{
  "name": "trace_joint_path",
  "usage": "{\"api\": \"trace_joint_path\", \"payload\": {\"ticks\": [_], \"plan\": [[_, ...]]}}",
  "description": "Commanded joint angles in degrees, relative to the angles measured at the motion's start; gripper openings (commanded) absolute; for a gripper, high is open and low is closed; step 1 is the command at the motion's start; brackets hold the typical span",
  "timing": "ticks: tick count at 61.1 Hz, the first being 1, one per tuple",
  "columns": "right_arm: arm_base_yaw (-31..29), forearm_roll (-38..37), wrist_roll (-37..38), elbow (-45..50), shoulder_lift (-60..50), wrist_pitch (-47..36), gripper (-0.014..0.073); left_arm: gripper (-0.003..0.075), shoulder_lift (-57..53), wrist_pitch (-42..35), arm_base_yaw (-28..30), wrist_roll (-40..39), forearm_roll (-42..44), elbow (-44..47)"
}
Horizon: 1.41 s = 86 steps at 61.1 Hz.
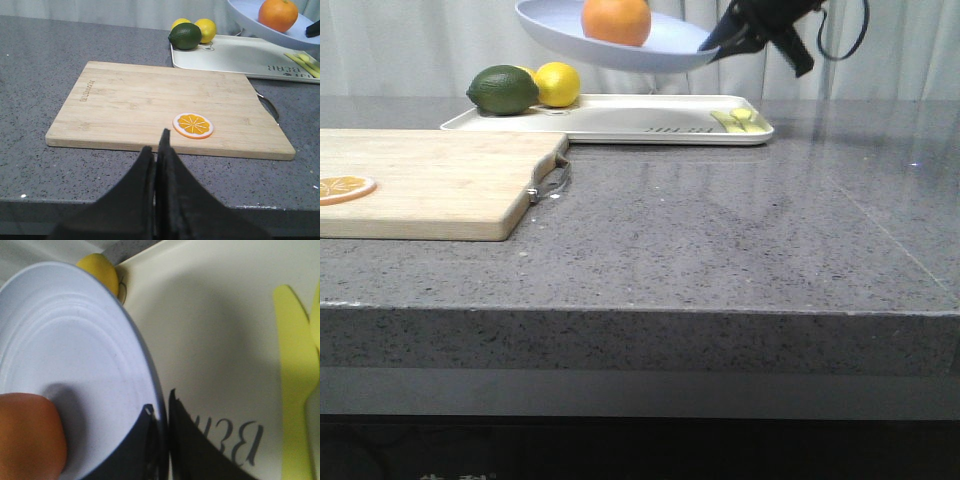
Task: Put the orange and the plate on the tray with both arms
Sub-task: 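Carry the plate with the orange over the white tray with the right gripper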
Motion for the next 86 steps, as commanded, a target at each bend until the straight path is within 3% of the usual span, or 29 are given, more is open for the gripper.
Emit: {"api": "trace_joint_path", "payload": {"ticks": [1, 29, 66, 78, 86], "plan": [[-0.1, 4.6, 1.1, -3.9, -2.0, -5.6, -0.0110, -0.0017, 0.2, -5.2, 0.1, -0.5, -0.5, -1.3], [-0.1, 4.5, 2.0, -4.3, 1.2, -12.2, -0.0109, -0.0017, 0.2, -5.2, 0.1, -0.5, -0.5, -1.3], [-0.1, -0.5, 2.0, -4.3, 1.2, -10.0, -0.0106, -0.0017, 0.2, -5.2, 0.1, -0.5, -0.5, -1.3], [0.2, -0.7, 2.0, -4.3, 1.3, -10.1, 0.0017, -0.0017, 0.2, -5.2, 0.1, -0.5, -0.5, -1.3], [0.5, -0.8, 2.0, -4.3, 1.6, -10.3, 0.0038, -0.0017, 0.2, -5.2, 0.1, -0.5, -0.5, -1.3]]}}
